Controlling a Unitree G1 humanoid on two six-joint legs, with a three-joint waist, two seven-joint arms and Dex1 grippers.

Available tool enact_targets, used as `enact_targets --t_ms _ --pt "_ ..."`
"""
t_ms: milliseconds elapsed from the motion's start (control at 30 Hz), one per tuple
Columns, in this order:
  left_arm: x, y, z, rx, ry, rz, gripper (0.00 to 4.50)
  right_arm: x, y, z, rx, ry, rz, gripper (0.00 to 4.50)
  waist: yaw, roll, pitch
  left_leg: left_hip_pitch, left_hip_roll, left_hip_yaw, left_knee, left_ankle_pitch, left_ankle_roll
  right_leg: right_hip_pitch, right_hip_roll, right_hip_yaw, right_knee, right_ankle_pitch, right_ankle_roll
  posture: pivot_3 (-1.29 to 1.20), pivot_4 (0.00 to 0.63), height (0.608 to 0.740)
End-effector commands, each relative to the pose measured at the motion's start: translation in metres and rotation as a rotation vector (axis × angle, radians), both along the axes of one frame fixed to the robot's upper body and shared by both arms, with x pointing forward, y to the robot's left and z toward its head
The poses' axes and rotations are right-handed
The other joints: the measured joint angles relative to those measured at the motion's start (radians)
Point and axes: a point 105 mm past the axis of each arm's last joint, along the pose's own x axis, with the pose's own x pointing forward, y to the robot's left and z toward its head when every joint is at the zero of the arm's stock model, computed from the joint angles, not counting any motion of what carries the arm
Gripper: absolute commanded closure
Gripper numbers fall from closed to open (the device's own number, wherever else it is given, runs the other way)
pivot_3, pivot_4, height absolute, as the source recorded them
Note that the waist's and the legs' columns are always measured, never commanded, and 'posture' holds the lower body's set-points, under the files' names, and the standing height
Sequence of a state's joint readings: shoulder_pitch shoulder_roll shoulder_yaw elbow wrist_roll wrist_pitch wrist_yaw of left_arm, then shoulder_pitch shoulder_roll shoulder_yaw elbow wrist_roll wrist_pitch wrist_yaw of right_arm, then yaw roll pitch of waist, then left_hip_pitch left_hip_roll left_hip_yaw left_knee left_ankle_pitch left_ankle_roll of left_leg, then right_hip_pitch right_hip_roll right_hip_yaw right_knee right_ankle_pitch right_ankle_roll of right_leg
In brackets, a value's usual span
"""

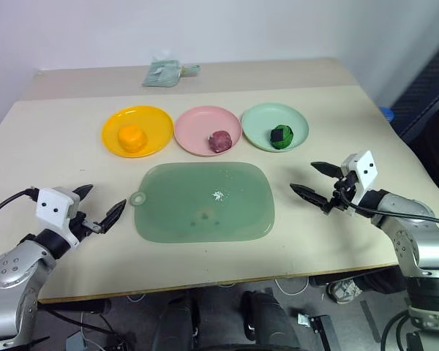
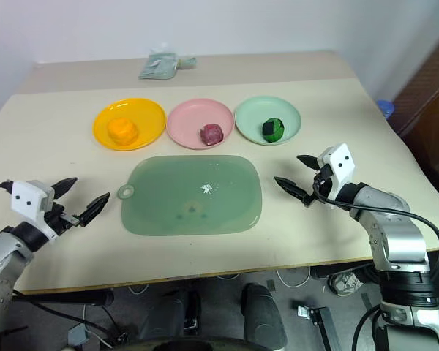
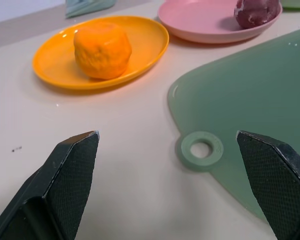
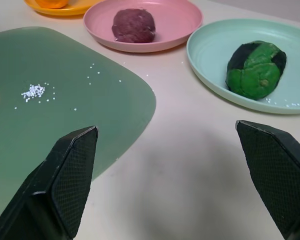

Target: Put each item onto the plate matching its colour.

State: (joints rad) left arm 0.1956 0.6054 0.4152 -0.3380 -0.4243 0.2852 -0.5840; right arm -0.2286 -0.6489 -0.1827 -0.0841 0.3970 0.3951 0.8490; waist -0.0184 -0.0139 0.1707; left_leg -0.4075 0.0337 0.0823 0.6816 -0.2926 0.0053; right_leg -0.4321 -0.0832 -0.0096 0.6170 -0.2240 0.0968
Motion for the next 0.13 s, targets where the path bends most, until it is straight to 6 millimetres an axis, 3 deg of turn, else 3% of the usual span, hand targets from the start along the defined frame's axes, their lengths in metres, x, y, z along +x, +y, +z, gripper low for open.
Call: enact_targets --t_ms 33,133 --pt "-0.0016 -0.0059 0.0124 0.006 -0.044 -0.003 0.0 0.0045 0.0046 0.0141 0.003 -0.056 0.012 0.01 0.003 0.0 0.0 0.0 0.0 0.0 0.0 0.0 0.0 0.0 0.0 0.0 0.0 0.0 0.0 0.0 0.15 0.74" --pt "-0.0031 -0.0109 0.0136 0.001 -0.046 -0.005 0.0 0.0069 0.0068 0.0138 0.005 -0.057 0.019 0.01 0.005 0.0 0.0 0.0 0.0 0.0 0.0 0.0 0.0 0.0 0.0 0.0 0.0 0.0 0.0 0.0 0.15 0.74"
